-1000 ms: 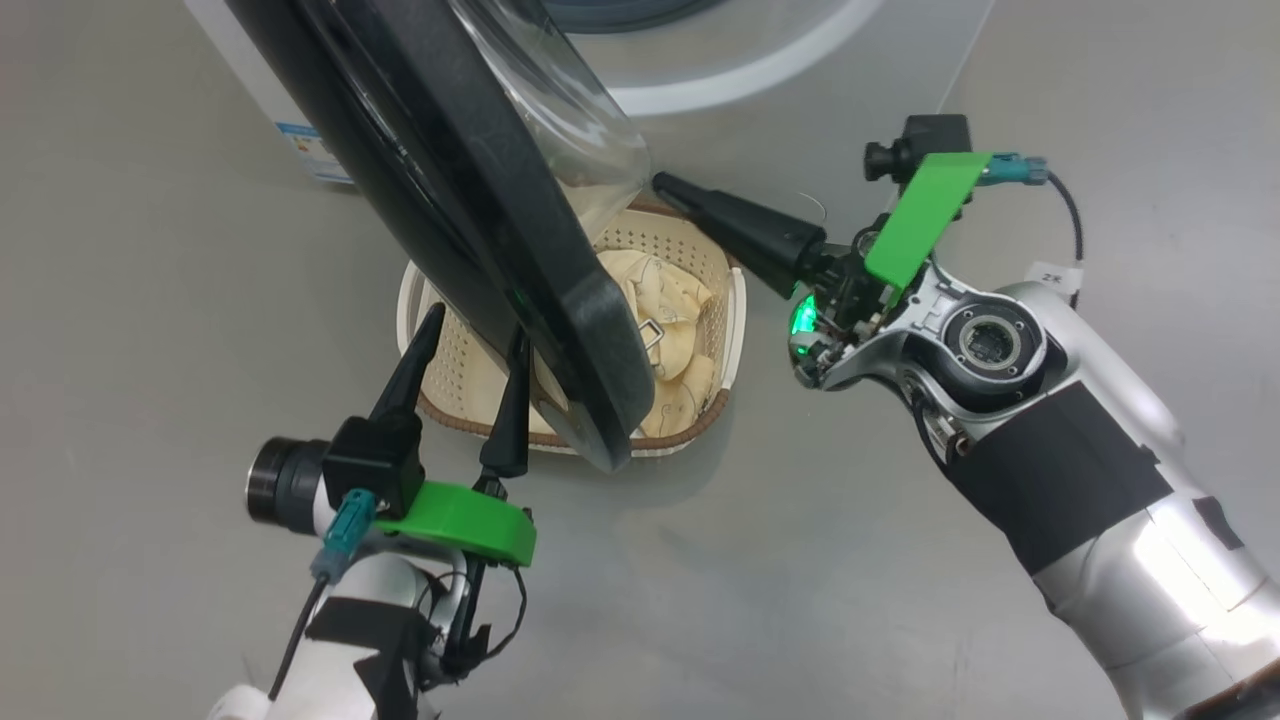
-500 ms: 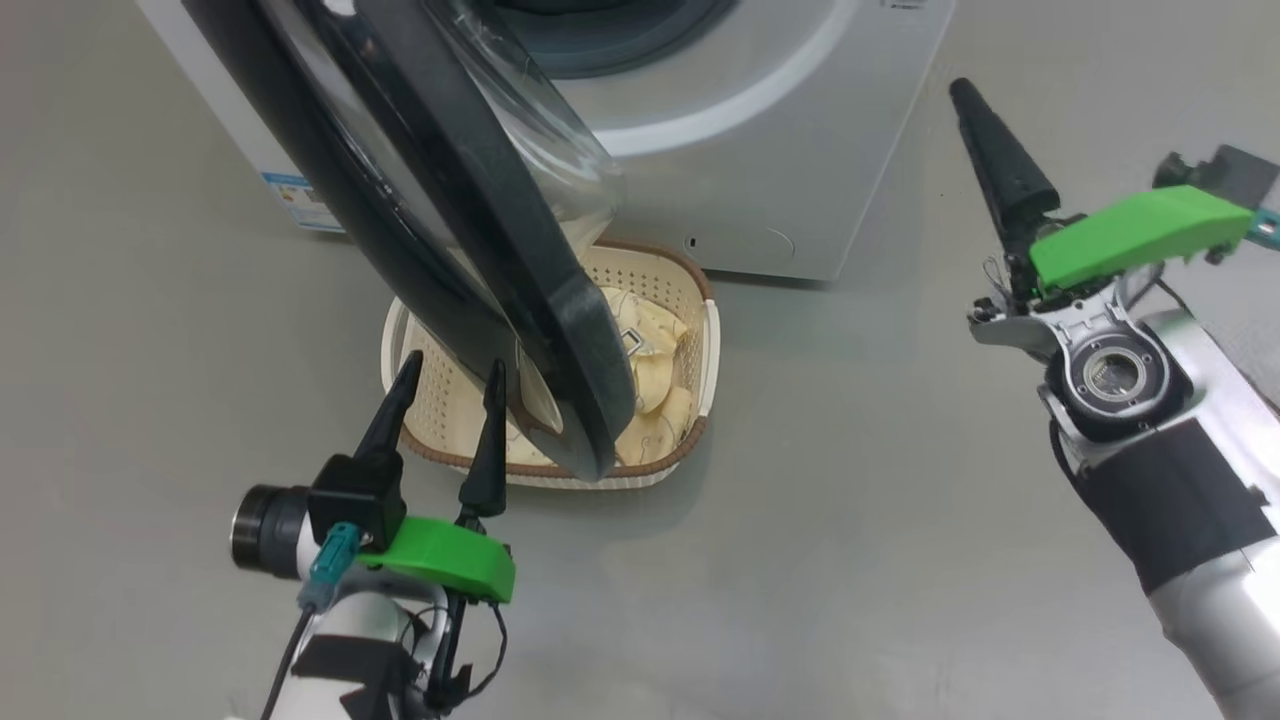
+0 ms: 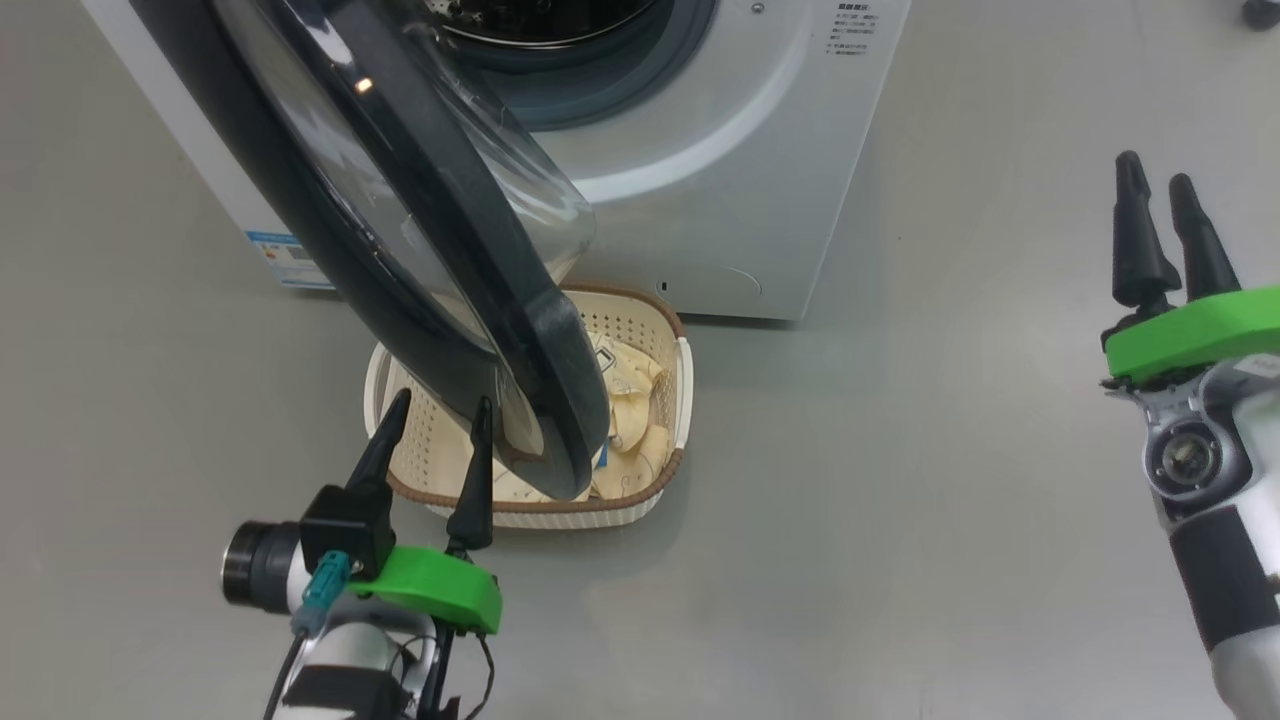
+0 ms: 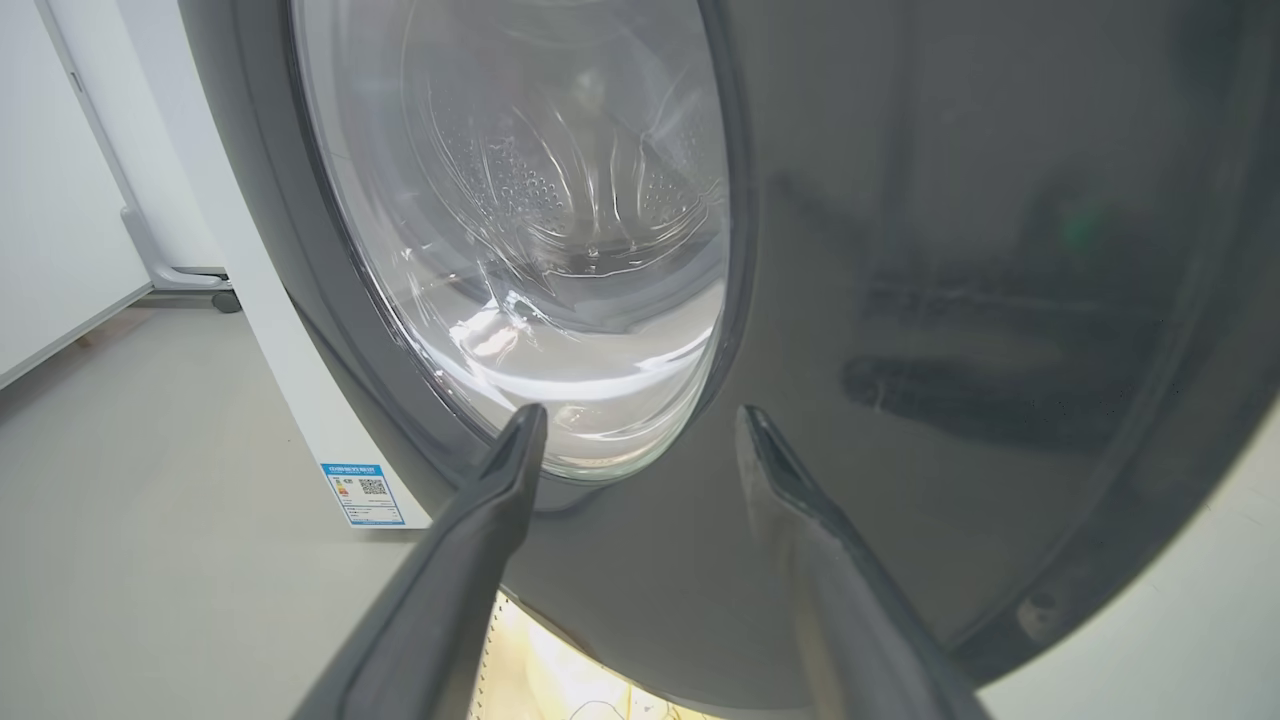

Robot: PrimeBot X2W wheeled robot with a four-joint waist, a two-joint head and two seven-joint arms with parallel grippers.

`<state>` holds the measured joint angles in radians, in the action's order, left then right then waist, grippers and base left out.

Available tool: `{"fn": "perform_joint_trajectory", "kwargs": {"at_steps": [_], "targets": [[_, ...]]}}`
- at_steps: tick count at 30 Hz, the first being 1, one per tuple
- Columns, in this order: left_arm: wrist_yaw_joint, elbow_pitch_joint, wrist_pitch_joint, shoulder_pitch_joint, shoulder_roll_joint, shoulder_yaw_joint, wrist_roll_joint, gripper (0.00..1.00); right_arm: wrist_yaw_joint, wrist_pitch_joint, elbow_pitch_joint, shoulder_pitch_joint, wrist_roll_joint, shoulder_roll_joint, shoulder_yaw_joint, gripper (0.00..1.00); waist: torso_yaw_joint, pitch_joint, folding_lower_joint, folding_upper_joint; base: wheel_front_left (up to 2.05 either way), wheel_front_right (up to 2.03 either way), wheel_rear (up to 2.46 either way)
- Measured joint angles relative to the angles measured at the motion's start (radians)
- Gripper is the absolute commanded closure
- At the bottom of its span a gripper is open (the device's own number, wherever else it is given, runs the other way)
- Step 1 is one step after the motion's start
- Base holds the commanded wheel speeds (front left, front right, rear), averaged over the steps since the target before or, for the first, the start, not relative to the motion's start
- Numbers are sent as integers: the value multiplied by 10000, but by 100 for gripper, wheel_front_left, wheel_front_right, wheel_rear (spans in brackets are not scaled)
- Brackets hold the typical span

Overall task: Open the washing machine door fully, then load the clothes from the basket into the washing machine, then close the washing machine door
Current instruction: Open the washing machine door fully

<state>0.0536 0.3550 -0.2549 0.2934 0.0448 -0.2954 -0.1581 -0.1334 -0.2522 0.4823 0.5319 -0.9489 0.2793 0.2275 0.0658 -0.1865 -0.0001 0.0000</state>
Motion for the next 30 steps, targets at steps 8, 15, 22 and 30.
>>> {"fn": "perform_joint_trajectory", "kwargs": {"at_steps": [8,15,22,30], "targets": [[73,77,0,-230,6,42,0,0,-2,0,-1388,-2018,4498,-1440,-2263,0,-101,396,0,0,0,0,0],[77,184,0,-545,13,94,-2,0,-2,151,-2734,-3587,6692,-2148,-3037,0,-214,711,0,0,0,0,0],[73,201,0,-863,13,219,-8,0,-2,462,-3584,-5015,7929,-2326,-3160,0,-361,1040,0,0,0,0,0],[73,234,0,-1197,56,320,-105,0,-2,667,-4149,-5972,8138,-2380,-3095,0,-475,1353,0,0,0,0,0]]}}
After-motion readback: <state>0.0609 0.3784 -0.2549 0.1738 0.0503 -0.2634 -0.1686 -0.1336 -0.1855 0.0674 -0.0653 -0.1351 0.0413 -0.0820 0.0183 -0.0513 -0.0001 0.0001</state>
